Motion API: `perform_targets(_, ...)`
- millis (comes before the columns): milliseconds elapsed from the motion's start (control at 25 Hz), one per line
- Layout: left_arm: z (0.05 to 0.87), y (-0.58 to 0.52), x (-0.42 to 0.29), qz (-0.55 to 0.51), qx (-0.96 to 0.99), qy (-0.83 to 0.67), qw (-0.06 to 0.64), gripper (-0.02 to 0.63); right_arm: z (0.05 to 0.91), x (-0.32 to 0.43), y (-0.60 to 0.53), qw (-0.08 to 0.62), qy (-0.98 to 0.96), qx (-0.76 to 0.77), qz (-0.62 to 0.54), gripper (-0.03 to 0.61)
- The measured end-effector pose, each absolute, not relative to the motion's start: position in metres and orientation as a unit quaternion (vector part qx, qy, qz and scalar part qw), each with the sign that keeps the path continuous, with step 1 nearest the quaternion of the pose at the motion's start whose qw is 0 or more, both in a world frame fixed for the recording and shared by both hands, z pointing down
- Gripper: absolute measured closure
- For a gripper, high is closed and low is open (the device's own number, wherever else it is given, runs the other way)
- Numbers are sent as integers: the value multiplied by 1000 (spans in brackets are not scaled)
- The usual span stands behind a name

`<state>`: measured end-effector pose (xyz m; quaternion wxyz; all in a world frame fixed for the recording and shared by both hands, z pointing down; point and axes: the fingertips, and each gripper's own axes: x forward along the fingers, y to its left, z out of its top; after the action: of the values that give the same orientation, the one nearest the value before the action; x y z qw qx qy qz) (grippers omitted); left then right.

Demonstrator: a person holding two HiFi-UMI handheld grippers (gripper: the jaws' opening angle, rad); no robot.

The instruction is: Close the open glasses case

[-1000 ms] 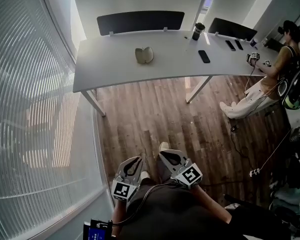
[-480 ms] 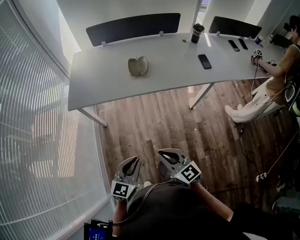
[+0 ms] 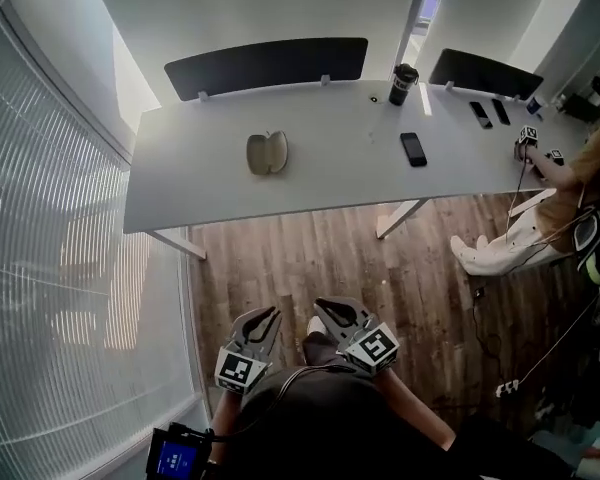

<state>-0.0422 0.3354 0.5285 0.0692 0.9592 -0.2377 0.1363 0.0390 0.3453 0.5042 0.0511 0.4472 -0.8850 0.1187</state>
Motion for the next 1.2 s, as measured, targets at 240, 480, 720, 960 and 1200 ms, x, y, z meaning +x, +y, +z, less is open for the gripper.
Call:
perform_targets(240,519,289,10,120,962,-236,62,566,498,80,312,39,-883,455,111,569)
perform_targets(480,513,274,17,122,961,-242,61,566,493,84,284,44,-891,441,98,569)
perform_targets(720,524,257,23,127,961,-236,61,566,498,92,264,35,-888,449,98,569)
perform_targets(960,533,219,36,130,965,-221,62,566,509,105,234,36,-878,465,109,569)
perform_targets(1200,527,169,50,122,969,-209,59,566,503,115,196,52,-874,473,95,569)
